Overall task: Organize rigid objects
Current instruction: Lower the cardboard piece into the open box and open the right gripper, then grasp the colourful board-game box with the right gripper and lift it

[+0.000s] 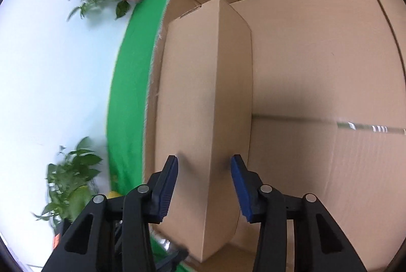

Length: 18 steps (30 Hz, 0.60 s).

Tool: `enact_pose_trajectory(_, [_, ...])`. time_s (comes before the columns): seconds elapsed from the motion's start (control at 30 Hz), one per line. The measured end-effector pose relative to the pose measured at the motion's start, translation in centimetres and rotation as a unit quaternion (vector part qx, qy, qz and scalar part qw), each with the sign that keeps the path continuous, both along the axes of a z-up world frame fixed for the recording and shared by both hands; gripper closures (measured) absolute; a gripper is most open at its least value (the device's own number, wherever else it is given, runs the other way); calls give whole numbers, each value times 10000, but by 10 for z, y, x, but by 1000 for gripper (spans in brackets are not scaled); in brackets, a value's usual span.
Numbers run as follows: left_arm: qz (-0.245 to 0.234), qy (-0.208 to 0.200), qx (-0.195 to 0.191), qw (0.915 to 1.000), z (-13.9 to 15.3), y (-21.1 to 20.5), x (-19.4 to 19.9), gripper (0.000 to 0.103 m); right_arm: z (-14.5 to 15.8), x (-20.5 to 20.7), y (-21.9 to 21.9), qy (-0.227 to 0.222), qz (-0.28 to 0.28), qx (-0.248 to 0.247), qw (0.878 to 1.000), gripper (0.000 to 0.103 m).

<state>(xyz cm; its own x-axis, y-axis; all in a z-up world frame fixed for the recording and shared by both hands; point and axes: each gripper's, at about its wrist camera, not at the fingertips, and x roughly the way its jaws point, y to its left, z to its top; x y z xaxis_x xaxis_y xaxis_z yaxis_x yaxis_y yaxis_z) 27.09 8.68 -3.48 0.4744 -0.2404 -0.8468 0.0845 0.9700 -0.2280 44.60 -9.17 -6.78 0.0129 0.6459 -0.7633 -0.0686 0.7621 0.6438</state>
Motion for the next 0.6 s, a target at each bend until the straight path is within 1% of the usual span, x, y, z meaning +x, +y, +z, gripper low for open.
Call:
enact_pose_trajectory(0.03, [-14, 3, 46, 10000, 0, -2, -2, 42, 8, -9, -6, -127, 17, -44, 9999, 59])
enact_pose_trajectory(0.07, [-20, 10, 70, 10000, 0, -1, -2, 42, 23, -21, -16, -335, 28, -139, 9993, 53])
enact_pose_trajectory(0.1, [-30, 11, 96, 9999, 1, -3, -5, 42, 35, -33, -26, -517, -8, -273, 9983, 45])
enact_pose_trajectory(0.13, [-49, -1, 121, 9999, 2, -4, -7, 42, 46, -43, -36, -700, -79, -436, 9966, 41])
enact_pose_trajectory(0.17, [-65, -14, 134, 9999, 2, -2, -9, 42, 66, -61, -52, -1008, -221, -681, 9923, 33])
enact_pose_trajectory(0.2, [-75, -38, 134, 9999, 3, -3, -12, 42, 79, -76, -64, -1211, -317, -814, 9888, 25])
enact_pose_trajectory(0.23, [-70, -83, 120, 9999, 5, -3, -15, 42, 92, -89, -73, -1403, -417, -929, 9849, 20])
enact_pose_trajectory(0.3, [-70, -148, 114, 9998, 7, -3, -20, 42, 117, -127, -96, -1819, -651, -1160, 9743, 7])
enact_pose_trajectory(0.37, [-102, -228, 142, 9996, 12, -4, -27, 42, 133, -166, -117, -2166, -744, -1408, 9632, 3])
enact_pose_trajectory(0.4, [-85, -299, 198, 9993, 16, -5, -34, 42, 137, -182, -123, -2275, -756, -1501, 9592, 3])
enact_pose_trajectory(0.5, [-102, -750, 395, 9964, 38, -15, -63, 41, 147, -237, -142, -2566, -795, -1604, 9498, 2])
enact_pose_trajectory(0.53, [-168, -942, 446, 9944, 47, -22, -79, 35, 149, -254, -146, -2659, -818, -1605, 9470, 1])
enact_pose_trajectory(0.57, [-213, -1048, 468, 9932, 50, -25, -86, 31, 150, -275, -149, -2754, -854, -1614, 9438, 1])
enact_pose_trajectory(0.6, [-287, -1168, 484, 9916, 55, -30, -96, 22, 150, -291, -150, -2810, -866, -1624, 9419, 1])
